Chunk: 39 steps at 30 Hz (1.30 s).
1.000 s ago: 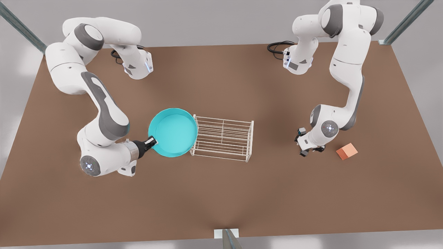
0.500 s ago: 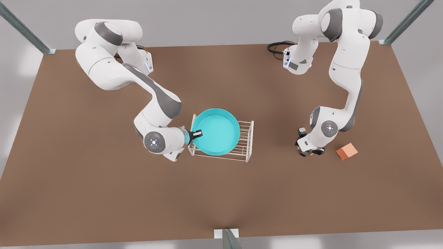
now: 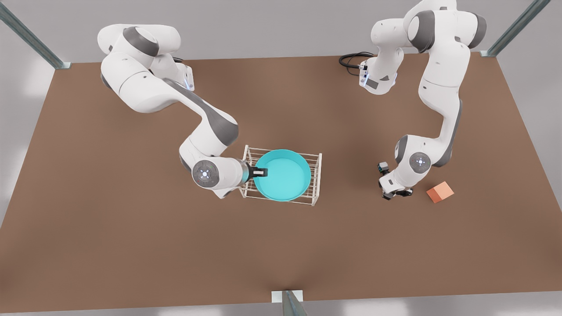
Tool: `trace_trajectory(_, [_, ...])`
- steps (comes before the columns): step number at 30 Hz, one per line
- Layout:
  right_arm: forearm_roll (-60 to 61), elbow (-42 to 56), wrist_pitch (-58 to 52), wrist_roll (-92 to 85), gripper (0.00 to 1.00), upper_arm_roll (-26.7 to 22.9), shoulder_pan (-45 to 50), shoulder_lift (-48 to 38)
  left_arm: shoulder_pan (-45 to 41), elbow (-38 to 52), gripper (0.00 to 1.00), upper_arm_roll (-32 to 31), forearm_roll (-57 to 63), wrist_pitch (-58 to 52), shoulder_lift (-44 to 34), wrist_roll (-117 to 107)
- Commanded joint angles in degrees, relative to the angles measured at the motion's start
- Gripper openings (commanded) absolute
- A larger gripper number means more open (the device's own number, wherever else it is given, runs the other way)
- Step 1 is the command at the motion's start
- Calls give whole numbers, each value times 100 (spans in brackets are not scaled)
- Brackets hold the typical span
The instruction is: Place the plate on the shelf with right arm and place the red button switch in the plate with left arm
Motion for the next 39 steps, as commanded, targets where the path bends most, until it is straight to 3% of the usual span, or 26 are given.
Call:
trace_trajectory(1, [-5, 26, -275, 1505, 100, 373, -392, -151, 1, 3, 43, 7, -36, -44, -60, 21])
trace_trajectory(3, [-22, 26, -1013, 1558, 100, 1445, -1402, -204, 1, 11, 43, 7, -36, -52, -95, 39])
trace_trajectory(5, [-962, 17, -1611, 925, 100, 2044, -1992, -195, 1, 29, 43, 7, -36, -70, -218, 30])
trace_trajectory(7, [-1322, 17, -1778, 109, 100, 2009, -2115, -195, 1, 38, 42, 7, -80, -70, -350, -5])
trace_trajectory(8, [-1614, 35, -1901, -1548, 100, 887, -1642, -501, 1, 46, 42, -2, -89, -79, -394, -84])
trace_trajectory(9, [-183, -18, -1436, -3862, 100, -1897, -606, -1319, -8, 46, 42, -19, -89, -79, -446, -181])
trace_trajectory(10, [962, -193, -1339, -4717, 100, -4238, 617, -1689, -52, 64, 42, -37, -89, -166, -508, -330])
trace_trajectory(11, [980, -528, -1233, -4200, 100, -4504, 654, -1778, -70, 274, 42, -107, -98, -588, -552, -427])
trace_trajectory(14, [988, -414, -1057, -4243, 100, -4478, 363, -1584, -78, 1030, 42, -564, -89, -1941, -631, -1068])
trace_trajectory(21, [1331, -378, -407, -4401, 100, -4460, -199, -1259, -87, 2437, 42, -1469, -124, -3559, -534, -2642])
trace_trajectory(24, [1358, -387, -337, -4278, 100, -4434, -111, -1250, -131, 2701, 42, -1672, -616, -3559, -534, -3301])
trace_trajectory(32, [1358, -282, -187, -4243, 100, -4460, -146, -1065, -1449, 4107, 42, -1716, -924, -3095, 98, -6753])
trace_trajectory(35, [1358, -290, -187, -4216, 100, -4451, -138, -1057, -1730, 4124, 42, -1760, -915, -2347, 230, -7880])
trace_trajectory(39, [1358, -282, -187, -4216, 100, -4443, -129, -1022, -2319, 4221, 42, -1742, -854, -2426, 810, -8065])
